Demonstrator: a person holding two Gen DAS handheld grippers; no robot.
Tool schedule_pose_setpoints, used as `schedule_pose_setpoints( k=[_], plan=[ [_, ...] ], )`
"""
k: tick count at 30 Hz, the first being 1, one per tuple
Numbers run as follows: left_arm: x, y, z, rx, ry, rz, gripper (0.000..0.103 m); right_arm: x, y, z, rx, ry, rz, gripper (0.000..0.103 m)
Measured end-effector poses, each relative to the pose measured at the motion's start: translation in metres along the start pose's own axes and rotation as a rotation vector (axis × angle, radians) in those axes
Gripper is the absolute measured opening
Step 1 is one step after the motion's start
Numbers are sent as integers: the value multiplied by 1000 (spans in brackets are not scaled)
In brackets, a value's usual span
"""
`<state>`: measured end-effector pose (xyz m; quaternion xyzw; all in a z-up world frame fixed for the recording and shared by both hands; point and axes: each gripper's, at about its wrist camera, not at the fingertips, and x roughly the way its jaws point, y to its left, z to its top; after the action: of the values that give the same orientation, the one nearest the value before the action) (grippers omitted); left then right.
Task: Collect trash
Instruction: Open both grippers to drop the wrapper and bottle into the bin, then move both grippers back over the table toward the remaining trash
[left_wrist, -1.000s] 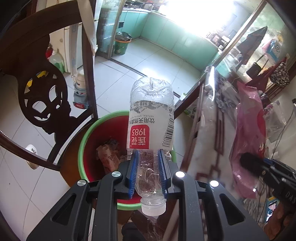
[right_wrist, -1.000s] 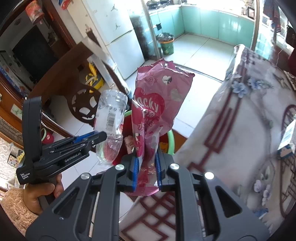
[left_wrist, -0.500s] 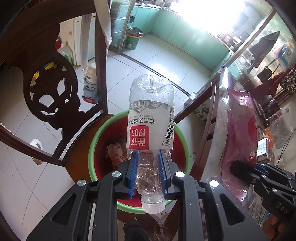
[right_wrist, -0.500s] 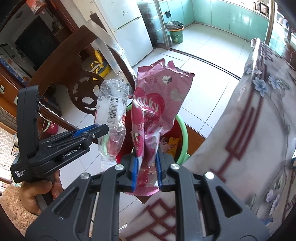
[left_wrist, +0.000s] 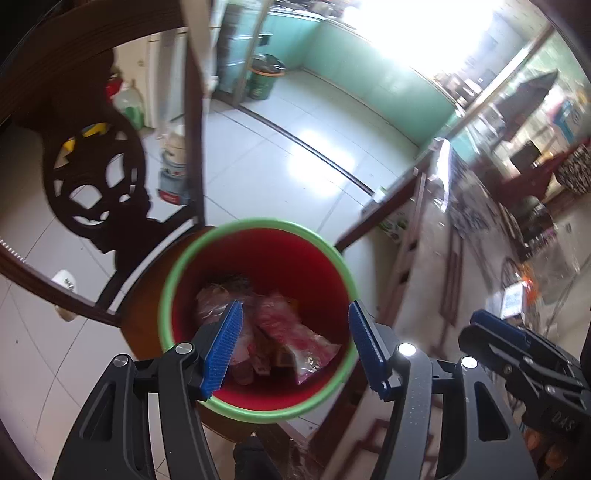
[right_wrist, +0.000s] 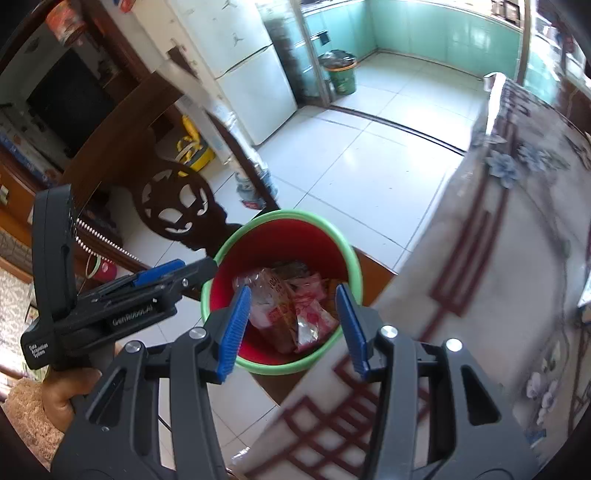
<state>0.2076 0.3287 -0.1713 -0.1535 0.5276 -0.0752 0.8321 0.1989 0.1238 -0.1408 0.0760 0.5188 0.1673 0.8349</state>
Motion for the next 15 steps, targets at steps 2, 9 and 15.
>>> schedule_pose_setpoints(
  k=[2, 9, 15],
  plan=[
    [1, -13, -2, 31, 5, -18, 57, -9, -12, -2, 27, -17, -16, 50],
    [6, -63, -12, 125, 33, -77, 57, -54, -86, -23, 182, -90, -121, 50],
    [12, -114, -29, 205, 64, -124, 57, -97, -163, -61, 328, -127, -221, 50]
  ],
)
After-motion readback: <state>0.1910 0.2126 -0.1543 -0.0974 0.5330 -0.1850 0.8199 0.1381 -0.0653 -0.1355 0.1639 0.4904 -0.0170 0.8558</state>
